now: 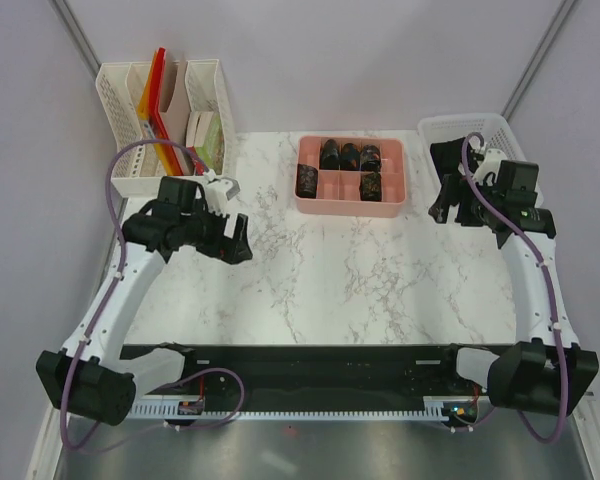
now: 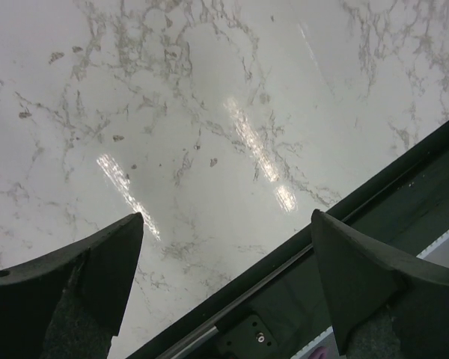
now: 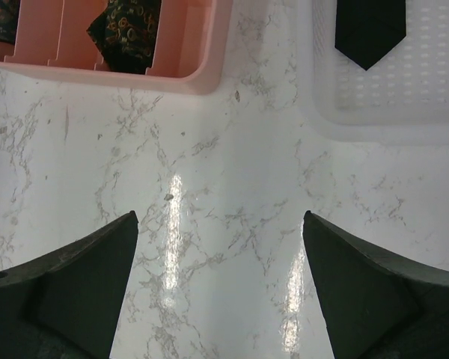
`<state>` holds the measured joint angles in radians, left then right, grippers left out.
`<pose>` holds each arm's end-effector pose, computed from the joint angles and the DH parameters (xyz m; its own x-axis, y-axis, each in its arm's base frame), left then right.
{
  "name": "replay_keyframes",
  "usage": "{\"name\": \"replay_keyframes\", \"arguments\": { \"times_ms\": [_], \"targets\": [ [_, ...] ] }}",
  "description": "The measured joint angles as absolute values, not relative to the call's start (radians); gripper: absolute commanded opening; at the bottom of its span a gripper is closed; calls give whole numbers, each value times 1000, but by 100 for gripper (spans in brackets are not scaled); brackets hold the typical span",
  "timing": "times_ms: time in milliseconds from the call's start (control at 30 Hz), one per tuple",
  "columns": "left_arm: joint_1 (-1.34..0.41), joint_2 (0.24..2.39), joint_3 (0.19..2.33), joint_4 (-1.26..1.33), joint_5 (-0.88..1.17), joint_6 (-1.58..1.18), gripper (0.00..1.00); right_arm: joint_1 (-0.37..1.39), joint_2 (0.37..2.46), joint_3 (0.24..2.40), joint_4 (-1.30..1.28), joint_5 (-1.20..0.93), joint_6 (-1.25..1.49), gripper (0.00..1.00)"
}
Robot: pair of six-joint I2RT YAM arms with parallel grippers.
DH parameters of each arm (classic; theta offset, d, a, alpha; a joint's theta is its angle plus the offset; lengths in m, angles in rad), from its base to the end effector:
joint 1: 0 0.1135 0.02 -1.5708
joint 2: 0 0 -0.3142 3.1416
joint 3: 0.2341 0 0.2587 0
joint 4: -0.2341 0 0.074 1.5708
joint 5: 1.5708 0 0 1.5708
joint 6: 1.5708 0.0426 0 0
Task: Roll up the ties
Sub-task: Pick up the tie from the bin.
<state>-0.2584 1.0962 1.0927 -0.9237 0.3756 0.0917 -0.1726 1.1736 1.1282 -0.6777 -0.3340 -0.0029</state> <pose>0.1859 -0.0653 0.3612 -0.7289 0.2808 -0.6244 0.5195 0.8209 -0.2373 0.2371 -0.0272 0.3762 -0.6516 0.1108 -0.7504 -0.0818 0.9732 0.2148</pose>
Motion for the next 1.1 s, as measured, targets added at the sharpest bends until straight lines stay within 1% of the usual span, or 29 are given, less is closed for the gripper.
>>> {"name": "replay_keyframes", "arguments": {
  "times_ms": [100, 200, 367, 500, 700, 867, 1100],
  "targets": [
    [-215, 1180, 1203, -906, 413, 82, 100, -173, 1226, 1177, -664, -316, 8, 98],
    [-178, 1235, 1302, -883, 463, 66, 100, -174, 1320, 1272, -654, -307, 16, 98],
    [-161, 1316, 1428, -846, 545, 53, 100, -215, 1459, 1372, -536, -299, 80, 98],
    [-161, 1334, 1441, -824, 618, 49, 100, -266, 1592, 1424, -405, -290, 158, 98],
    [-161, 1339, 1441, -806, 683, 45, 100, -294, 1890, 1595, -221, -292, 286, 98],
    [-161, 1346, 1425, -804, 683, 46, 100, -298, 2103, 1670, -80, -295, 408, 98],
    [-161, 1349, 1399, -806, 677, 46, 100, -298, 2289, 1784, 17, -286, 472, 98]
  ]
}}
